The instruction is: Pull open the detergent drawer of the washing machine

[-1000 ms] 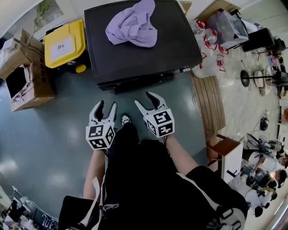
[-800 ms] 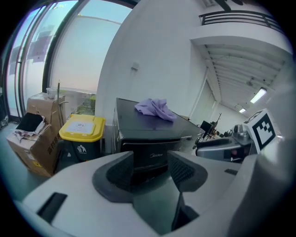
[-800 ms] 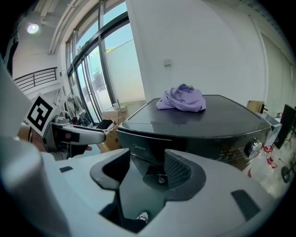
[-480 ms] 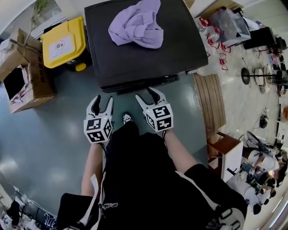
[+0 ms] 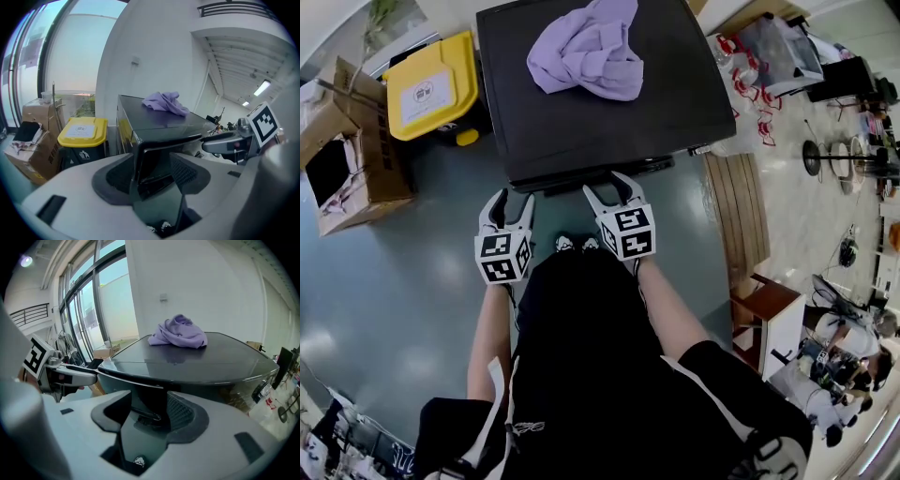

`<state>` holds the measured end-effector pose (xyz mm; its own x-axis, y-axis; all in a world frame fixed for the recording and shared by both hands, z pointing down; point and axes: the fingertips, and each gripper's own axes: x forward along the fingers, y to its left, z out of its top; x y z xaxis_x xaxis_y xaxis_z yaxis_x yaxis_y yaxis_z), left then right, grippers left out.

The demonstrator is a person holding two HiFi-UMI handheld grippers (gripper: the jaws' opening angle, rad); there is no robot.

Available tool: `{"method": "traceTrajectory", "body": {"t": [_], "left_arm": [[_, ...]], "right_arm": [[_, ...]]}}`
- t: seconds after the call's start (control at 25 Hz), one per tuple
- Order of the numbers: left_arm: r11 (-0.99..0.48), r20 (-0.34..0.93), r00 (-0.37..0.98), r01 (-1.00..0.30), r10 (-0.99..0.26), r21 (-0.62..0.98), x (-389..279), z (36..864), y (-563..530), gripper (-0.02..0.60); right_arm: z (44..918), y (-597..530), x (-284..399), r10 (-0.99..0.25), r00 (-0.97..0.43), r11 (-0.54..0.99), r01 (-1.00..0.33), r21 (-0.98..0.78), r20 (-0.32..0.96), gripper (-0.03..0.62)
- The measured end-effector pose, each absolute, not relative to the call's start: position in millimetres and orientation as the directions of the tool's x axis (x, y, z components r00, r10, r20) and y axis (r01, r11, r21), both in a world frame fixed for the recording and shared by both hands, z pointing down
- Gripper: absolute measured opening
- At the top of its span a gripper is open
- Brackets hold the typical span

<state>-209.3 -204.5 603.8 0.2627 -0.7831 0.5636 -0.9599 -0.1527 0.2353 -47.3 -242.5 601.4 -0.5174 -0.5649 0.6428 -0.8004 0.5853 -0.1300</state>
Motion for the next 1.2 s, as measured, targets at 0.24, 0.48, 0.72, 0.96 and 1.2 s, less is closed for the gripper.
{"method": "traceTrajectory", "body": {"t": [0.24, 0.48, 0.72, 0.96, 1.2], "left_arm": [[-0.152, 0.561, 0.272, -0.956, -0.782, 0.251, -200, 605, -209, 0.232], [-0.141, 0.574, 0.237, -0.968, -0.784, 0.208, -200, 610, -215, 0.232], [-0.106, 0.565, 0.220, -0.968, -0.795, 0.227, -197, 611, -217, 0.232], [-0.101, 0.577, 0.205, -0.973, -0.790, 0.207, -196, 612, -216, 0.232], [-0.101, 0.591, 0.189, -0.979, -0.785, 0.179, -196, 613, -216, 0.232]], "right_arm": [[604, -246, -48, -0.562, -0.518, 0.583, -0.801, -0.136, 0.645, 0.242], [608, -253, -51, -0.568, -0.513, 0.567, -0.811, -0.145, 0.644, 0.233], [608, -253, -53, -0.583, -0.504, 0.550, -0.822, -0.146, 0.638, 0.219], [609, -252, -53, -0.592, -0.493, 0.544, -0.828, -0.135, 0.638, 0.218], [609, -251, -52, -0.583, -0.491, 0.552, -0.824, -0.128, 0.647, 0.210]]}}
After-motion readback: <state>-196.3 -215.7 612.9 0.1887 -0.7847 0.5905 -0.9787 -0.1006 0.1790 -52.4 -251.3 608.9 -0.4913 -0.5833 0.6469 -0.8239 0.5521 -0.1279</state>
